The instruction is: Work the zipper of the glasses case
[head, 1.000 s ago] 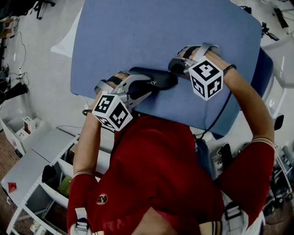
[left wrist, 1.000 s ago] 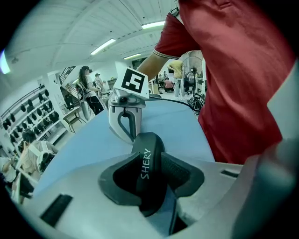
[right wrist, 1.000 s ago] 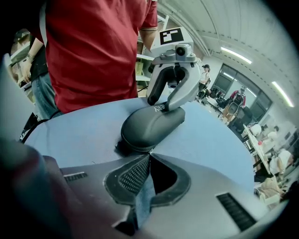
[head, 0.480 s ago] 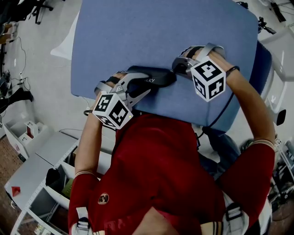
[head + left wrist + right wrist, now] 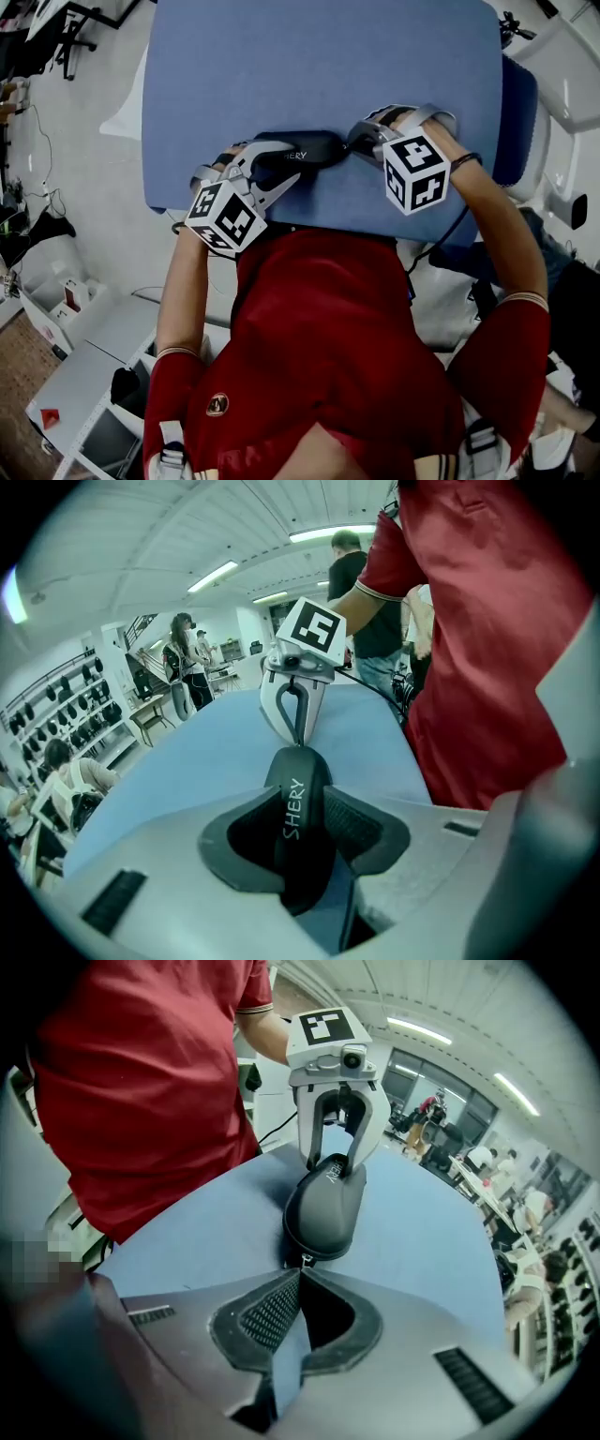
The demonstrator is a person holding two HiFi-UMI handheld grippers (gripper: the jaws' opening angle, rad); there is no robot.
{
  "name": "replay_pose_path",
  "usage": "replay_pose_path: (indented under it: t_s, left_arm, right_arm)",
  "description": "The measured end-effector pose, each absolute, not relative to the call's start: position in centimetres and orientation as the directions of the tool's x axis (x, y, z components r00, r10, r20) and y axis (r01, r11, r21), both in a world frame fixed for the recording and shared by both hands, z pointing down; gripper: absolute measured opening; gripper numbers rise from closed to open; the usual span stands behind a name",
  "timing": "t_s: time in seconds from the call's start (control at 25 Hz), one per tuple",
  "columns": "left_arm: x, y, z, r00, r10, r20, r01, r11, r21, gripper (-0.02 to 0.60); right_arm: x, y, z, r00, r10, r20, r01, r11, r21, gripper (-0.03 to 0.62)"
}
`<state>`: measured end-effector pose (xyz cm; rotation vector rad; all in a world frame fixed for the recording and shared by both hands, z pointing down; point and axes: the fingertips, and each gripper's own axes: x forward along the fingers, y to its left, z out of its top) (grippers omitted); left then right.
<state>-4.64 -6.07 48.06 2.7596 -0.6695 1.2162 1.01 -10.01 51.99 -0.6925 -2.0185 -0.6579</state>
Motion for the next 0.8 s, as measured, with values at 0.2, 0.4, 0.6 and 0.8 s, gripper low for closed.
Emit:
replay_pose_path:
  t_s: [0.2, 0.4, 0.6, 0.8]
  left_arm:
    - [-4.4, -6.1, 47.7, 0.622, -0.344, 0.704, -0.364, -0.922, -0.13, 0.133]
    - [-3.5, -5.2, 47.8, 0.648, -0.292, 0.703, -0.298, -0.947, -0.119, 0.133]
    - [-3.9, -5.0, 47.7, 0.683, -0.265, 0.68, -0.252, -0.96, -0.121, 0.135]
    - [-3.7, -5.0, 47.7, 0.708, -0.254, 0.658, -0.224, -0.966, -0.132, 0.135]
  right_arm:
    - [1.4, -9.2, 51.8, -0.477, 0.112, 0.872, 0.538, 0.822, 0.188, 0.0]
    - [2.4, -7.3, 52.0, -0.482, -0.002, 0.876, 0.333, 0.924, 0.186, 0.0]
    - [1.7, -5.8, 51.7, -0.491, -0.106, 0.865, 0.121, 0.975, 0.188, 0.0]
    - [0.6, -4.1, 51.6, -0.511, -0.189, 0.838, -0.064, 0.981, 0.183, 0.0]
